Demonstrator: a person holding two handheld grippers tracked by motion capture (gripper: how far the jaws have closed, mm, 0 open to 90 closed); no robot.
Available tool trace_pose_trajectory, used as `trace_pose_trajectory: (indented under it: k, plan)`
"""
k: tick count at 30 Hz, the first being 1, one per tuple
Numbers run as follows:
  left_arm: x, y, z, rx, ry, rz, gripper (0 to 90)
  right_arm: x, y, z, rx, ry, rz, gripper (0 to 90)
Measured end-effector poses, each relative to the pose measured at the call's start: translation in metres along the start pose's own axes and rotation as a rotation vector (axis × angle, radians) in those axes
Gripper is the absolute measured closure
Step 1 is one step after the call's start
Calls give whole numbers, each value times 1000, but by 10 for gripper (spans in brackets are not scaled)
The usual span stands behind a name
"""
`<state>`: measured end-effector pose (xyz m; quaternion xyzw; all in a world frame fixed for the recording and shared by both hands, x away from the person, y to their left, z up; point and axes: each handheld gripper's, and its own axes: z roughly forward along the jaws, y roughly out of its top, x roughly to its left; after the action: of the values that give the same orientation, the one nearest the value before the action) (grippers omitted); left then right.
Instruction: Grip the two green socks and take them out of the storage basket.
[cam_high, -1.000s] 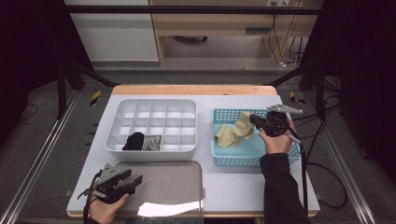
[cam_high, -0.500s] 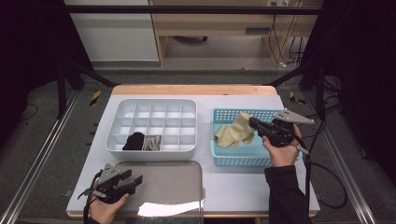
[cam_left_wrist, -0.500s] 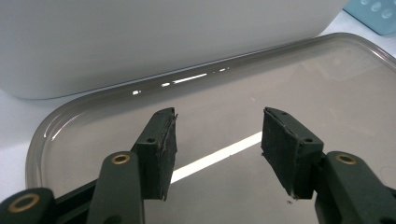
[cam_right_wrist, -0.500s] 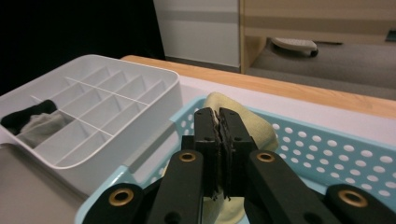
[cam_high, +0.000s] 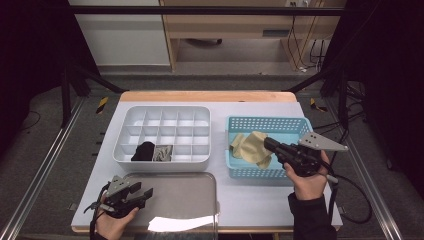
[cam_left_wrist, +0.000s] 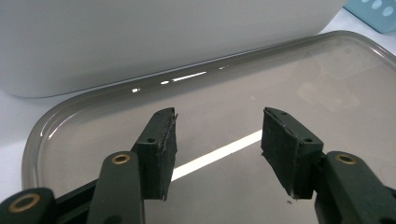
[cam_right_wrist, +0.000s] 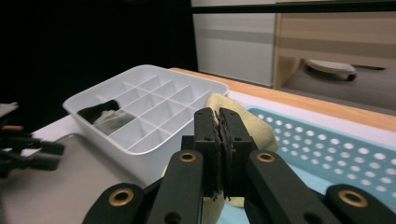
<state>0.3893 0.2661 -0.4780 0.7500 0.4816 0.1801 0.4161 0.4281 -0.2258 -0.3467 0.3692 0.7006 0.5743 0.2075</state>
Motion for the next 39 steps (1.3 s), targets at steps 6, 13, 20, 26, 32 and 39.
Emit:
trace_pose_trajectory:
  k: [6, 13, 20, 26, 32, 39]
  plan:
    - [0, 0, 0, 1, -5, -2, 447, 12, -11, -7, 5, 36, -12, 871]
    - [0, 0, 0, 0, -5, -2, 454, 20, -25, -12, 24, 71, -9, 870]
    - [-1, 0, -1, 0, -2, -2, 457, 31, -40, -16, 44, 103, -5, 870]
    - [-1, 0, -1, -1, -3, -2, 457, 34, -57, -14, 76, 106, 1, 869]
    - [-1, 0, -1, -2, -3, -2, 457, 34, -69, -12, 105, 106, 12, 869]
    - [-1, 0, -2, -7, -3, -2, 457, 34, -86, -7, 147, 111, 39, 867]
